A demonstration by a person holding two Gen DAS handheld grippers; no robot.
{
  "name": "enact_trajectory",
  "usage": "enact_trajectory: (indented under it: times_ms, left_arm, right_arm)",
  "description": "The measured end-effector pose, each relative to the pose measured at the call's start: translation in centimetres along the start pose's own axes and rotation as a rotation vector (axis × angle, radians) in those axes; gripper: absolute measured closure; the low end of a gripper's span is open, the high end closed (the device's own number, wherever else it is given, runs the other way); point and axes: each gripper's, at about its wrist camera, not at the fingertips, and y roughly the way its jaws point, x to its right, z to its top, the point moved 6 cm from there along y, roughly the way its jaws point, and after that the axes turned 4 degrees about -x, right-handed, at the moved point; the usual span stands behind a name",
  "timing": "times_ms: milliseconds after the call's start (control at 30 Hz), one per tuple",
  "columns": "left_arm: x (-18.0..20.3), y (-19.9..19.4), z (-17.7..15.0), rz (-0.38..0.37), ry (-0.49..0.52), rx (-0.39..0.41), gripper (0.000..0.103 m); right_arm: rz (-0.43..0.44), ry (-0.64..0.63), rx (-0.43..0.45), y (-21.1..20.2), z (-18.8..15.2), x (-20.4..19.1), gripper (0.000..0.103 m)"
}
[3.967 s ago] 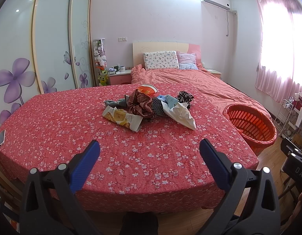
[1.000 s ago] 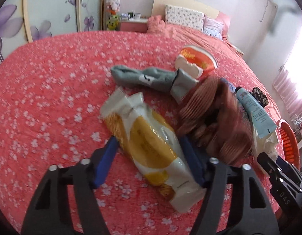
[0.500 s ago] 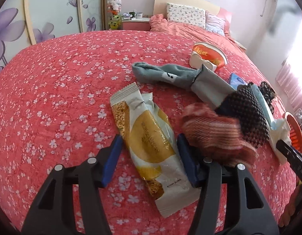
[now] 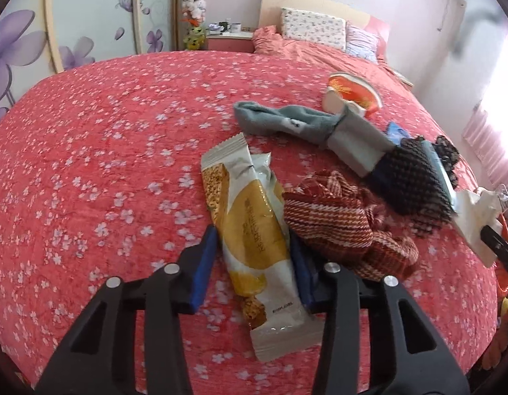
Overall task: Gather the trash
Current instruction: 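Grasp the yellow snack wrapper with the left tool while the right tool grasps the white tissue, then carry the wrapper and tissue to the orange basket and open both tools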
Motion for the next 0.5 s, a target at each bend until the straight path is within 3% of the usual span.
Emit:
enact_trajectory:
  times_ms: [167,233,500]
  left_arm:
    - [0.4,-0.1,-0.3,0.024,0.030,0.009,0.061]
    - [0.2,-0.4,-0.3,0.003,0.025,0.010,0.067]
    - [-2.0,-3.1,1.0,0.016,0.005,0.073,0.069]
  right_arm:
    - [-0.010,0.015,-0.021,0.8,-0.4,0.5,0.072]
    - [-0.012,0.015,-0.009,0.3,-0.5,0.7,0.072]
    - [-0.023,0.030,0.067,-2.5,0.7,2.2,0.073]
